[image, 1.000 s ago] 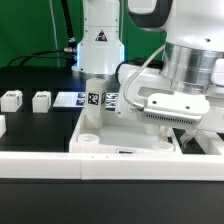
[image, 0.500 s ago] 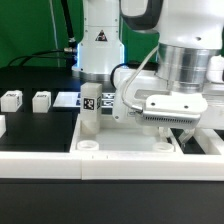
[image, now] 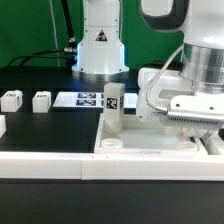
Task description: Assemble square table
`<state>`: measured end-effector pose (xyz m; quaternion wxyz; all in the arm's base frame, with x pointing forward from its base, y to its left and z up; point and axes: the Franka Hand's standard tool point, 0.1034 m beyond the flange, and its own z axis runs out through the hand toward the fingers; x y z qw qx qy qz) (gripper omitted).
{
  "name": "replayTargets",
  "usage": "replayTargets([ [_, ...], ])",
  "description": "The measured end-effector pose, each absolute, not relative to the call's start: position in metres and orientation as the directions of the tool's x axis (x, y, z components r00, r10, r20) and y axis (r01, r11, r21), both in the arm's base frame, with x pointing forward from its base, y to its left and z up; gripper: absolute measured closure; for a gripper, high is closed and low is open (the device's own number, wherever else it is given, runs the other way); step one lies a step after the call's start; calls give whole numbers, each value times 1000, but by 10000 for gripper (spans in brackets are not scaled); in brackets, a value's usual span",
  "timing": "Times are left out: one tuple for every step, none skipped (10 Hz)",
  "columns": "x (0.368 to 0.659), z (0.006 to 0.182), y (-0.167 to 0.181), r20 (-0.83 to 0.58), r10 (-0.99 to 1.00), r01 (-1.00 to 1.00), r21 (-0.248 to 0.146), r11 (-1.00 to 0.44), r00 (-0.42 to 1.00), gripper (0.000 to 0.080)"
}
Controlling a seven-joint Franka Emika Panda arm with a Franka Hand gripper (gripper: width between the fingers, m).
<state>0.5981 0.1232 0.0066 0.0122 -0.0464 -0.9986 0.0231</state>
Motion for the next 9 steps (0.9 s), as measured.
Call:
replayTargets([
  [598,7,123,30,109,107,-61,992,-994,739],
  [598,7,123,38,116,113,-76,991,-993,739],
  [598,7,123,38,116,113,-76,991,-992,739],
  [598,7,123,37,120,117,-74,990,-992,739],
  [599,7,117,34,132,129,-79,989,-991,739],
  [601,7,111,32,146,143,-84,986,-989,628],
  [602,8,105,29,155,152,-89,984,-987,488],
  [603,8,99,26,164,161,-95,982,-986,350],
  [604,8,94,24,173,170,-100,980,-985,350],
])
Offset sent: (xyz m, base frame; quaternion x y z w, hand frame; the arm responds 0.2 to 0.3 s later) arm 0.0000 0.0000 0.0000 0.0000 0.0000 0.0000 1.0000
